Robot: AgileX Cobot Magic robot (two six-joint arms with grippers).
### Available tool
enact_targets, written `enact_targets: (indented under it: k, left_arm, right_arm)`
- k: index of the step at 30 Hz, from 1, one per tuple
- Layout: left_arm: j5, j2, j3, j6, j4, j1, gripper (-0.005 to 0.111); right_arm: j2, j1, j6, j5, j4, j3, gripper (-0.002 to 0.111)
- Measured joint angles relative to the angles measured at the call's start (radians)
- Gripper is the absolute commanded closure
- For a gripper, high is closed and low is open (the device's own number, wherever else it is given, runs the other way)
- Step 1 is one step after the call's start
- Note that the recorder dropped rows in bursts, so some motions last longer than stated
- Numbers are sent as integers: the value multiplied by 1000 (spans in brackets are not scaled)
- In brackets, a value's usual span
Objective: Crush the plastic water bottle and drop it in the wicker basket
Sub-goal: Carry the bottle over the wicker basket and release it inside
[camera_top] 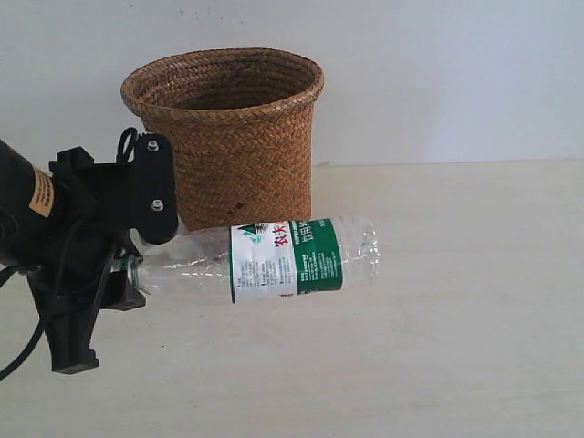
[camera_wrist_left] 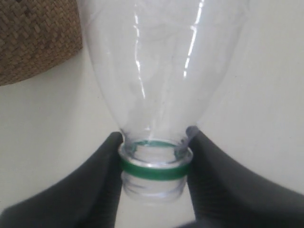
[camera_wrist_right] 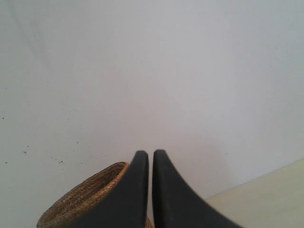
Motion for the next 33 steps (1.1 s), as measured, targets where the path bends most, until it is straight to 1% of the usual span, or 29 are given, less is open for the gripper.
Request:
enact_targets:
  k: [5, 7, 11, 15, 19, 22, 24, 26, 28, 32, 33]
  left_arm:
    - [50, 0, 0, -27, -31, 0, 103]
    - [53, 0, 0, -45, 2, 0, 103]
    - [32, 0, -17, -119, 164, 0, 103]
    - [28, 0, -91, -185, 342, 0, 103]
    - [28, 0, -192, -209, 454, 0, 103]
    - [22, 0, -272, -216, 506, 0, 103]
    - [18, 0, -303, -220, 526, 0, 103]
    - [18, 0, -317, -222, 529, 0, 103]
    - [41, 0, -317, -222, 487, 0, 103]
    - [129, 11, -300, -173, 318, 1, 103]
    - [148, 19, -283, -136, 248, 1, 103]
  right_arm:
    - [0, 0, 0, 0, 0, 0, 108]
    - [0, 0, 0, 0, 0, 0, 108]
    - [0, 0, 0, 0, 0, 0, 108]
    - [0, 0, 0, 0, 0, 0, 108]
    - [0, 0, 0, 0, 0, 0, 108]
    - [0, 0, 0, 0, 0, 0, 108]
    - [0, 0, 0, 0, 0, 0, 108]
    - [0, 0, 0, 0, 0, 0, 108]
    - [0, 0, 0, 0, 0, 0, 108]
    - [0, 0, 0, 0, 0, 0, 108]
    - [0, 0, 0, 0, 0, 0, 108]
